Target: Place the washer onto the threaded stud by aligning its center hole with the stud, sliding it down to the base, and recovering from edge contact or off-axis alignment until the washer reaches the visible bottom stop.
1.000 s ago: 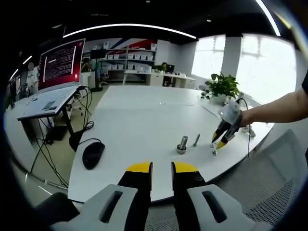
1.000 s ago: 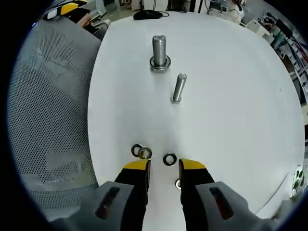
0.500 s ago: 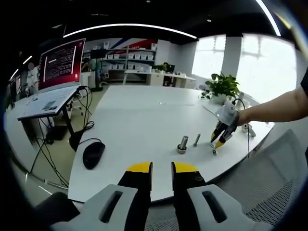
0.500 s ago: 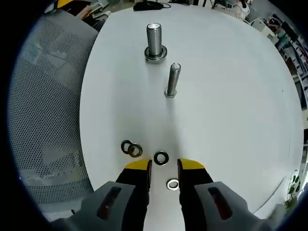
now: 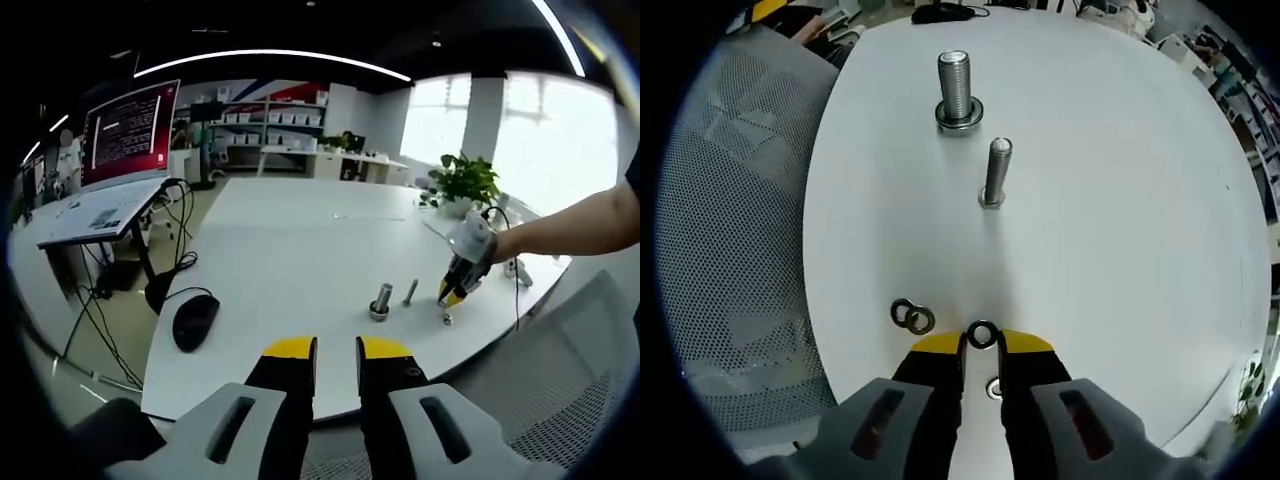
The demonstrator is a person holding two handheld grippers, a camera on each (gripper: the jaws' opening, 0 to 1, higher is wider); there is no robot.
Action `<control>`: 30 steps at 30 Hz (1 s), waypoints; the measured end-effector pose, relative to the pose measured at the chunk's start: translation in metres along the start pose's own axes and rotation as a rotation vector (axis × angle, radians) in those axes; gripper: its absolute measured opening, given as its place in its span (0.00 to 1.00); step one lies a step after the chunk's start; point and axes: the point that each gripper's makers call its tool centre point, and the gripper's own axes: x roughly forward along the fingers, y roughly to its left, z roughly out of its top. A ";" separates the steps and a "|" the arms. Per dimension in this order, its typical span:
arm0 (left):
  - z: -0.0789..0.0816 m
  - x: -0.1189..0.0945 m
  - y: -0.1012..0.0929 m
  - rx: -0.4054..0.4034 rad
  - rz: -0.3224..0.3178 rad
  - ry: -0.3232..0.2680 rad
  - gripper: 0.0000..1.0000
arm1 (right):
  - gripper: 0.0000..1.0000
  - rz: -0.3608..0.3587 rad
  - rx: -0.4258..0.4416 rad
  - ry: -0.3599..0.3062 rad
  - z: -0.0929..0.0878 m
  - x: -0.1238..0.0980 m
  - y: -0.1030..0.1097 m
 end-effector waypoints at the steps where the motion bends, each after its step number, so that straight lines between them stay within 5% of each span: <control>1: 0.000 0.000 0.000 0.000 0.000 0.000 0.13 | 0.14 0.000 -0.010 0.010 0.000 0.000 0.000; 30: 0.002 0.000 0.001 -0.008 0.001 -0.015 0.12 | 0.14 0.001 0.019 0.139 -0.001 0.000 0.001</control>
